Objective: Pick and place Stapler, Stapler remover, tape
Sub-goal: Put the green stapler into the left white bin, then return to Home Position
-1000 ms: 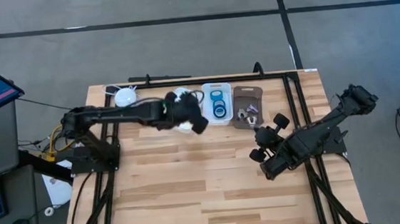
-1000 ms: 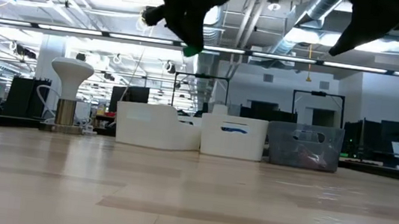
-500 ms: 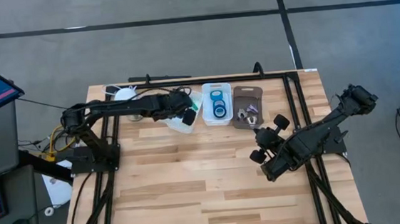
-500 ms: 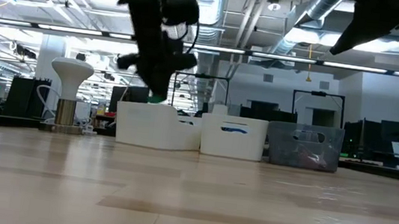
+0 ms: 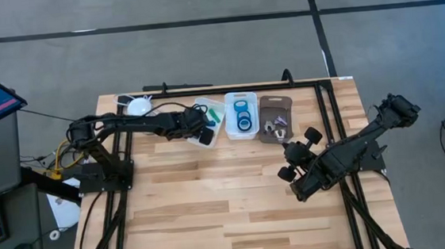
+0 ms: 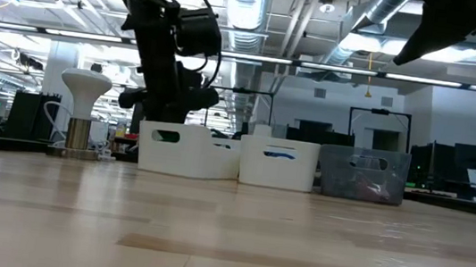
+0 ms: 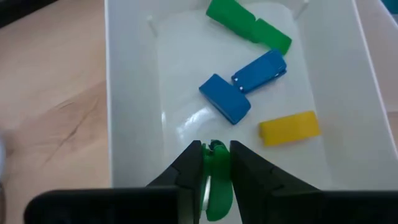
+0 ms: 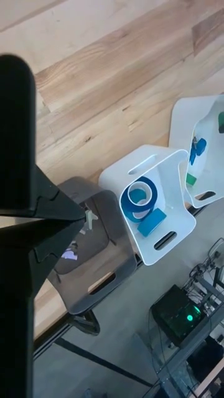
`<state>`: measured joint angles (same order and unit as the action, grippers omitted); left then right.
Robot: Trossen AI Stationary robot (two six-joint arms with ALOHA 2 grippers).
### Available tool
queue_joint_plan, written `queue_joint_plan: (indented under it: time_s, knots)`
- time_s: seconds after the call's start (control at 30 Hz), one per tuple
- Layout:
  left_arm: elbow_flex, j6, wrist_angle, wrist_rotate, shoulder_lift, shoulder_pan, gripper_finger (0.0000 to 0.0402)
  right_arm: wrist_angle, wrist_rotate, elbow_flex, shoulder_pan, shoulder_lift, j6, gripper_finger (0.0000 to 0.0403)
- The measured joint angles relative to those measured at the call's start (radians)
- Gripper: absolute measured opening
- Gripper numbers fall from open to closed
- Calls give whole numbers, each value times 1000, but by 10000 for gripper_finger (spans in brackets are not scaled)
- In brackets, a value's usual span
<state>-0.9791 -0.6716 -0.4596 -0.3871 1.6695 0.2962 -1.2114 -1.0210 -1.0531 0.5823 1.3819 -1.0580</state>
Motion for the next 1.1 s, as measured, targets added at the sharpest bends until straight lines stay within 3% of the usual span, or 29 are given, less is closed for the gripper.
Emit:
queue_joint_plan:
  time_s: [0.6, 0.7, 0.87, 1.0, 1.1]
  knots:
    - [0, 30, 29, -8, 0, 0, 140, 0, 2, 0, 0, 0, 2, 0]
    - [-1, 99, 50, -9, -26, 0, 128, -10, -11, 0, 0, 0, 22, 0]
    - [-1, 259, 111, -14, -131, -15, 74, -17, -61, 1, 6, -2, 83, 0]
    - [-2, 434, 170, -14, -238, -86, 17, -23, -75, 1, 32, -5, 124, 0]
    - [-2, 555, 243, -13, -309, -159, 6, -22, -90, 1, 47, -5, 158, 0]
